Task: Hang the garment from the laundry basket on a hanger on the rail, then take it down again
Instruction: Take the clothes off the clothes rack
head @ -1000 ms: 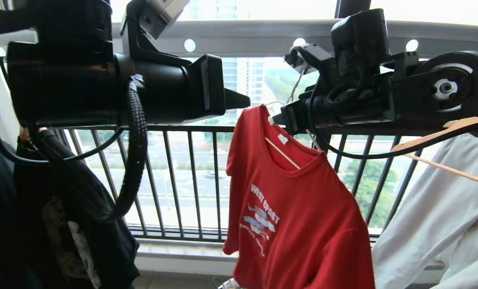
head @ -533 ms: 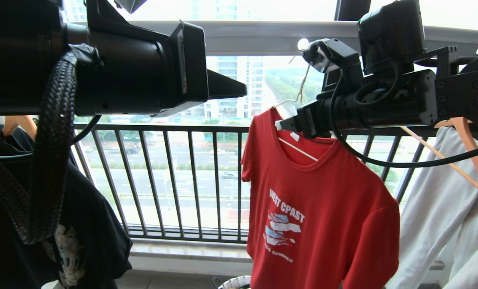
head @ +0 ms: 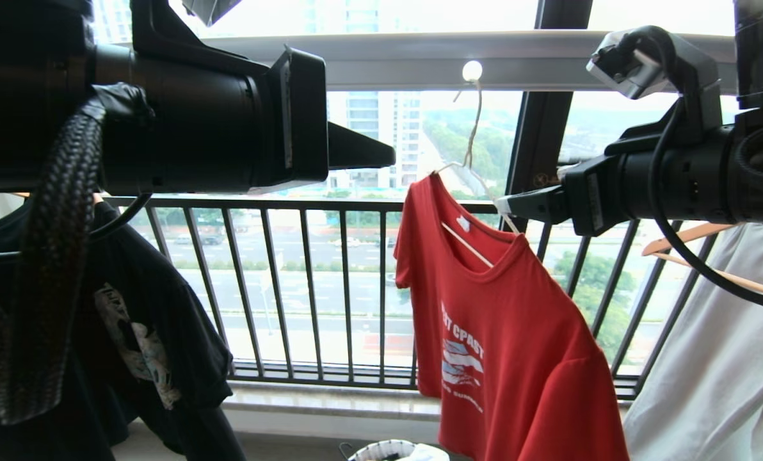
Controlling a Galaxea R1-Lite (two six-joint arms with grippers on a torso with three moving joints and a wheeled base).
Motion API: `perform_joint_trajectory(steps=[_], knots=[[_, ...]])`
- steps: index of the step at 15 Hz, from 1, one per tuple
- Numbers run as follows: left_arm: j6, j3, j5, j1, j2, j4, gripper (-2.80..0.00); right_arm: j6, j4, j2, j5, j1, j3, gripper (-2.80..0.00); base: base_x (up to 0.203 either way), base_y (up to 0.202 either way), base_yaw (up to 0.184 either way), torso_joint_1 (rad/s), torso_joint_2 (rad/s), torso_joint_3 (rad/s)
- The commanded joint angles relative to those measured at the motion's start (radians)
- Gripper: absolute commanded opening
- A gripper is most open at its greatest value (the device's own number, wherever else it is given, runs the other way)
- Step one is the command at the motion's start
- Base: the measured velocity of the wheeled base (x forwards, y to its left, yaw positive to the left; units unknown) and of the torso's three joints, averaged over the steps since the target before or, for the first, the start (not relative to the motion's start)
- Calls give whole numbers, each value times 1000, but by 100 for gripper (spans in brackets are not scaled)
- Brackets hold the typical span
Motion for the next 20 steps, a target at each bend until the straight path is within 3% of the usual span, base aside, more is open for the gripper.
perform_joint_trajectory(steps=[1,6,9,12,14,17,20], knots=[[-4,6,1,-2,-4,0,-280,-2,-1,-170,-1,1,99,-280,0,0,0,0,0,0],[-4,94,47,38,-115,3,-280,-10,4,-415,0,-29,252,-280,0,0,0,0,0,0],[-3,297,161,53,-237,0,-280,6,3,-565,3,-42,338,-280,0,0,0,0,0,0],[5,471,202,105,-430,-1,-280,24,5,-723,5,-118,417,-280,0,0,0,0,0,0],[19,525,208,248,-527,-1,-280,35,6,-811,7,-218,463,-280,0,0,0,0,0,0],[23,567,194,533,-648,-1,-280,38,79,-928,8,-326,451,-280,0,0,0,0,0,0],[23,655,180,613,-850,2,-280,39,221,-1057,5,-379,425,-280,0,0,0,0,0,0]])
